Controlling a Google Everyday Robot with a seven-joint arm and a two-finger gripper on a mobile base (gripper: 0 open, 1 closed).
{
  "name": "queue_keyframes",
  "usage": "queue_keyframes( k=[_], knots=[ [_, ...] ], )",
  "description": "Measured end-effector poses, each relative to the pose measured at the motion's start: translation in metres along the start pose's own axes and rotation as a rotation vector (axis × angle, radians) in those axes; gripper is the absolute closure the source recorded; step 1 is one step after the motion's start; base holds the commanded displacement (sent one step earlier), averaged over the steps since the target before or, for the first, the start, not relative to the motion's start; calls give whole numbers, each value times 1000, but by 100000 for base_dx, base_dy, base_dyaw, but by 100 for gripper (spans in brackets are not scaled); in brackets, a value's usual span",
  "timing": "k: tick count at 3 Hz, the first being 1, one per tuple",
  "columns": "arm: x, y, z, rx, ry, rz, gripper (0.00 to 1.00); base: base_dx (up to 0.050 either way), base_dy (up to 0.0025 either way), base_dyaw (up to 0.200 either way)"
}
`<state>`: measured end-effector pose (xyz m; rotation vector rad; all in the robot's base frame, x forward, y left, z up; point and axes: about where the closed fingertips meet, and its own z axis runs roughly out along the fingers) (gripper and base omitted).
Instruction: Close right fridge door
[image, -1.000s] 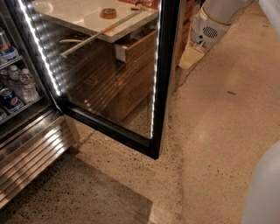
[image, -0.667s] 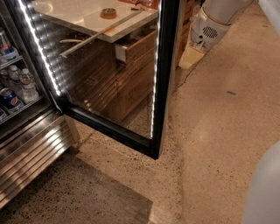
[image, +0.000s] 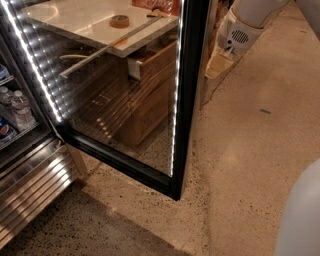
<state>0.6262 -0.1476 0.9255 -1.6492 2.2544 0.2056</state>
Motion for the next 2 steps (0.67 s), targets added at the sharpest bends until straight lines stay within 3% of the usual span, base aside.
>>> queue_keyframes(
  k=[1,2],
  knots=[
    [0,0,0,0,0,0,100,4084,243,11508],
    [0,0,0,0,0,0,100,-3789,-245,12987]
  ],
)
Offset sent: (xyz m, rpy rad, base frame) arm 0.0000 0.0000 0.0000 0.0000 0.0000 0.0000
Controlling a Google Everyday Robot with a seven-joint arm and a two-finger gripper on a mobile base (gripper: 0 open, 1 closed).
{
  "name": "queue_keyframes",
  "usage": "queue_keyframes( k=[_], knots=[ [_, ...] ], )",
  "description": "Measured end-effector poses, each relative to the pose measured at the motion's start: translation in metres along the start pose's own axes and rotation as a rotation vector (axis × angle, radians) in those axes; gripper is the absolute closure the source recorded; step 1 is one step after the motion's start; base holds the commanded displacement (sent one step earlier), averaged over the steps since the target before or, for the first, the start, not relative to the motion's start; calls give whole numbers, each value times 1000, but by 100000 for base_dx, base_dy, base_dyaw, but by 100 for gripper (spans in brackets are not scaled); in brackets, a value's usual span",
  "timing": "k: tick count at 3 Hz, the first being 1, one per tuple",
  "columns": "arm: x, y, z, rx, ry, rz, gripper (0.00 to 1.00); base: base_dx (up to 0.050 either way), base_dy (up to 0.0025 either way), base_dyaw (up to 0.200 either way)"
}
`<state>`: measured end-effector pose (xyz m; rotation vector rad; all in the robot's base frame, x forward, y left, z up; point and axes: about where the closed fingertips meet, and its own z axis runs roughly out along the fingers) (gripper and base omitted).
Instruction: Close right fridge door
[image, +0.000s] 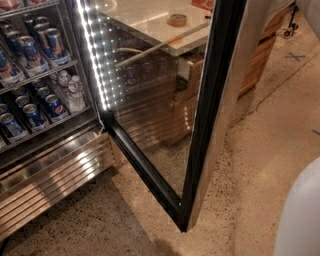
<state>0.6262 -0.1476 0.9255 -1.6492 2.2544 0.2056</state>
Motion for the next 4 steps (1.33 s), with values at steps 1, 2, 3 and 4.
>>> queue_keyframes(
  k=[1,2,3,4],
  knots=[
    [0,0,0,0,0,0,100,19,-30,20356],
    [0,0,0,0,0,0,100,-27,35,19622],
    [0,0,0,0,0,0,100,30,-44,20493],
    [0,0,0,0,0,0,100,-28,34,19589]
  ],
)
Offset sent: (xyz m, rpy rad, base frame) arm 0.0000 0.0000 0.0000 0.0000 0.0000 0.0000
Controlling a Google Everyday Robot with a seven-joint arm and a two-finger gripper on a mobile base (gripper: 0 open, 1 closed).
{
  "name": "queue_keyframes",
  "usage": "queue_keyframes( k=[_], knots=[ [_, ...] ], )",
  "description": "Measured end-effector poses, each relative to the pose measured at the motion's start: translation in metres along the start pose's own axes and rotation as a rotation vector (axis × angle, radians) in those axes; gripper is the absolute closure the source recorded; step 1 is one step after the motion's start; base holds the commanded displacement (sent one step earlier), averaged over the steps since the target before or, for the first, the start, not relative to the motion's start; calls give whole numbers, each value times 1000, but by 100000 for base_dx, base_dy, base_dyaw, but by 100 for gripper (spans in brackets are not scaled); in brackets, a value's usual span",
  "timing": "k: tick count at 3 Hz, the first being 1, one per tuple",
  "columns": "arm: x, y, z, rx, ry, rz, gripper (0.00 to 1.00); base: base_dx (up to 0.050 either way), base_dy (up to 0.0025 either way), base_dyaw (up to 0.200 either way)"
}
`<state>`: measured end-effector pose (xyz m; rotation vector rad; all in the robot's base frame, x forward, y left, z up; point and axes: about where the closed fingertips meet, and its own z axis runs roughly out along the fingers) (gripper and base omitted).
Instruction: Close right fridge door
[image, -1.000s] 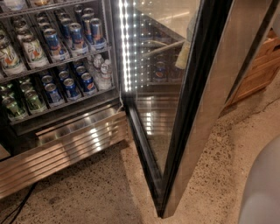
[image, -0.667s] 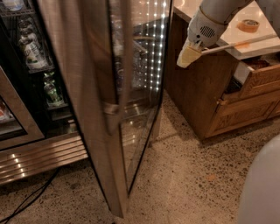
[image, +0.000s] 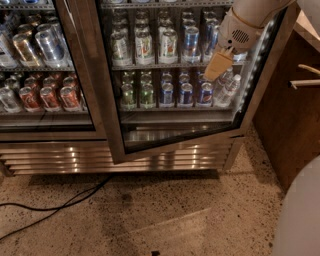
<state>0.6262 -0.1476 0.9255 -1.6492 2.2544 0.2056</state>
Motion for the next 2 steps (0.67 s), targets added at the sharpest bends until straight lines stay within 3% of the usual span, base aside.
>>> queue_keyframes(
  k=[2],
  knots=[
    [0,0,0,0,0,0,100,4096,230,11483]
  ],
)
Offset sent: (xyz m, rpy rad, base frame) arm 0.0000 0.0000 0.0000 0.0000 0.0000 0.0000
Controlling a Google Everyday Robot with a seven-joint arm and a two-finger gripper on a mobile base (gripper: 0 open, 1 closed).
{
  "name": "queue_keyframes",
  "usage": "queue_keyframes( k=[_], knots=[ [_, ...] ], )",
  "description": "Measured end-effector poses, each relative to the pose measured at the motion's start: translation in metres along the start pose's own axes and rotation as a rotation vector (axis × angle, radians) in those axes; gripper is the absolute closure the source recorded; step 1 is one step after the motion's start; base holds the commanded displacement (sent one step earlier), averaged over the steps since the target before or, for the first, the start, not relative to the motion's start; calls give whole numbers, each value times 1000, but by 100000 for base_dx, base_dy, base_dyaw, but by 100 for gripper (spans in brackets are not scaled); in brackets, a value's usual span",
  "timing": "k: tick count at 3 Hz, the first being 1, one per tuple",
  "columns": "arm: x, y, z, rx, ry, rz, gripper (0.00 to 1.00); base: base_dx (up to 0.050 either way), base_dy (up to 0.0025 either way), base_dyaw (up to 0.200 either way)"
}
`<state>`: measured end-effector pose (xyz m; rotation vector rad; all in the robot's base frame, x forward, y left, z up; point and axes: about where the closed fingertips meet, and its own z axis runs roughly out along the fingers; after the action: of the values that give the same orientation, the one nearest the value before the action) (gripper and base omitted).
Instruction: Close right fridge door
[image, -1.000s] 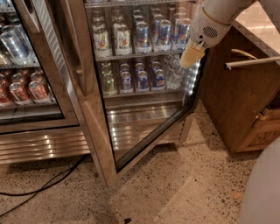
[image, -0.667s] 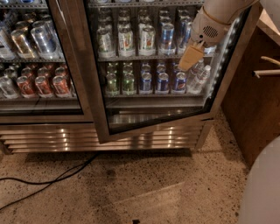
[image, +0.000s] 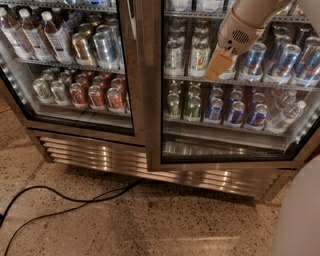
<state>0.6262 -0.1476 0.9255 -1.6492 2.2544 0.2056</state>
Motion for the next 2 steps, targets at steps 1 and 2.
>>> queue_keyframes(
  k=[1,2],
  knots=[
    [0,0,0,0,0,0,100,4799,0,-8],
    [0,0,0,0,0,0,100,4900,0,-6]
  ],
)
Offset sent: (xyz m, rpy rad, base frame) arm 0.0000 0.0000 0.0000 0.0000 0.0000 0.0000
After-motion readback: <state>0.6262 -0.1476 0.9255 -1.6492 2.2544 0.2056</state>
